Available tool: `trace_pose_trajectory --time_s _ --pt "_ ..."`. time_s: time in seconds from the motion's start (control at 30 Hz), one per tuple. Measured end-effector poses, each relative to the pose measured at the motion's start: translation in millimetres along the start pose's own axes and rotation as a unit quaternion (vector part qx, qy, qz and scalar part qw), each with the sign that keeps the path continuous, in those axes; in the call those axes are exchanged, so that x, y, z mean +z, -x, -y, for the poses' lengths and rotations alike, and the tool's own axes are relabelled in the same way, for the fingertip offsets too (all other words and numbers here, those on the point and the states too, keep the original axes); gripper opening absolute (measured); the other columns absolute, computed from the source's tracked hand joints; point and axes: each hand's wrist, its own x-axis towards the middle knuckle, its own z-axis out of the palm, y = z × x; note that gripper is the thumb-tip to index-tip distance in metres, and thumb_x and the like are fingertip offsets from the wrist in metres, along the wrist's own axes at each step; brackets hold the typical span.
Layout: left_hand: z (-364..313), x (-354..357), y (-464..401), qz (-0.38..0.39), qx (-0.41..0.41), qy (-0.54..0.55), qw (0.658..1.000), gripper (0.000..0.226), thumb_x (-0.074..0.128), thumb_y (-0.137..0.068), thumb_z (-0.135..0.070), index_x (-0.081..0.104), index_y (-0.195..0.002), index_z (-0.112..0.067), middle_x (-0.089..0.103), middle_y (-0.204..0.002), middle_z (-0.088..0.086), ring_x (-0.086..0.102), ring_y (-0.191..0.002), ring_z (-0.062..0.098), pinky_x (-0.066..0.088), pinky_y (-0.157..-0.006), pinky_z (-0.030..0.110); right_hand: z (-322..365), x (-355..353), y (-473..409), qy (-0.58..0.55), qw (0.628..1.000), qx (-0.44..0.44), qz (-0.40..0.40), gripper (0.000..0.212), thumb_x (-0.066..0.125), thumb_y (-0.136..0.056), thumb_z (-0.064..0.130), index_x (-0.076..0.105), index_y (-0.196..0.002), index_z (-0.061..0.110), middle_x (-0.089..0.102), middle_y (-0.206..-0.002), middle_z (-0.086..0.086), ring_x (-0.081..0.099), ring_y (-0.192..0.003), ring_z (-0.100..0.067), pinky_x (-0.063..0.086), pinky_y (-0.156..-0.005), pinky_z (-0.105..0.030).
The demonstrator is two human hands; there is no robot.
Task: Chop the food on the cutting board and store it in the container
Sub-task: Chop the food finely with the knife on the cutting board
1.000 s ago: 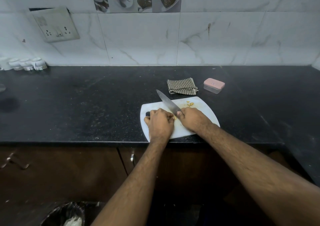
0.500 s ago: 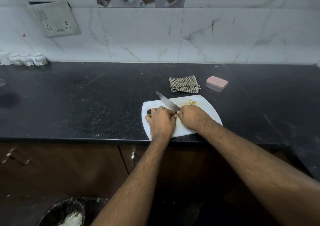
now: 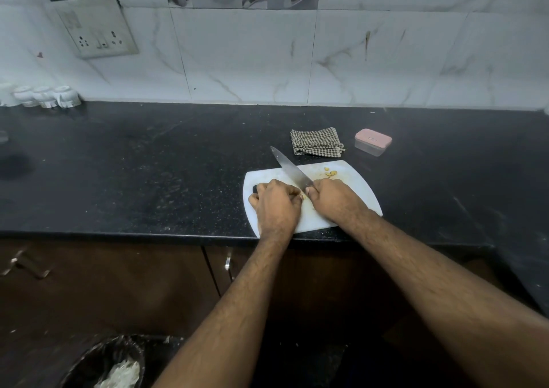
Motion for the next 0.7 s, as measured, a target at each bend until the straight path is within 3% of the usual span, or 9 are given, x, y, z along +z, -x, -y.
trace_pose_trajectory --time_s 0.2,0.43,0.7 --pt "-1 -1 -1 0.001 -0.002 -0.013 1.0 0.015 0.073 -0.091 -0.034 0.077 -0.105 -0.03 0.065 -0.117 -0.01 0.043 -0.116 0.014 0.026 -0.1 0.036 -1 -3 2 -0.006 1.0 -0.007 0.007 0.038 0.04 -0.106 0.038 0.065 -0.113 0.011 0.068 -0.104 -0.008 0.053 -0.085 -0.018 0.041 -0.073 -0.03" --pt "1 1 -2 0.001 0.0 -0.001 1.0 0.011 0.074 -0.091 -0.035 0.078 -0.1 -0.029 0.067 -0.114 -0.01 0.043 -0.114 0.014 0.024 -0.098 0.036 1 -1 0 0.023 0.999 -0.028 0.012 0.027 0.042 -0.105 0.036 0.06 -0.093 0.018 0.063 -0.09 -0.005 0.058 -0.086 -0.023 0.042 -0.072 -0.032" --pt "2 2 -3 -0.005 0.006 -0.001 1.0 0.014 0.072 -0.093 -0.036 0.08 -0.103 -0.029 0.07 -0.111 -0.009 0.044 -0.114 0.015 0.024 -0.094 0.035 12 -3 -5 0.098 0.994 -0.044 0.026 0.031 0.042 -0.106 0.035 0.063 -0.115 0.014 0.064 -0.11 -0.009 0.055 -0.093 -0.024 0.039 -0.073 -0.032"
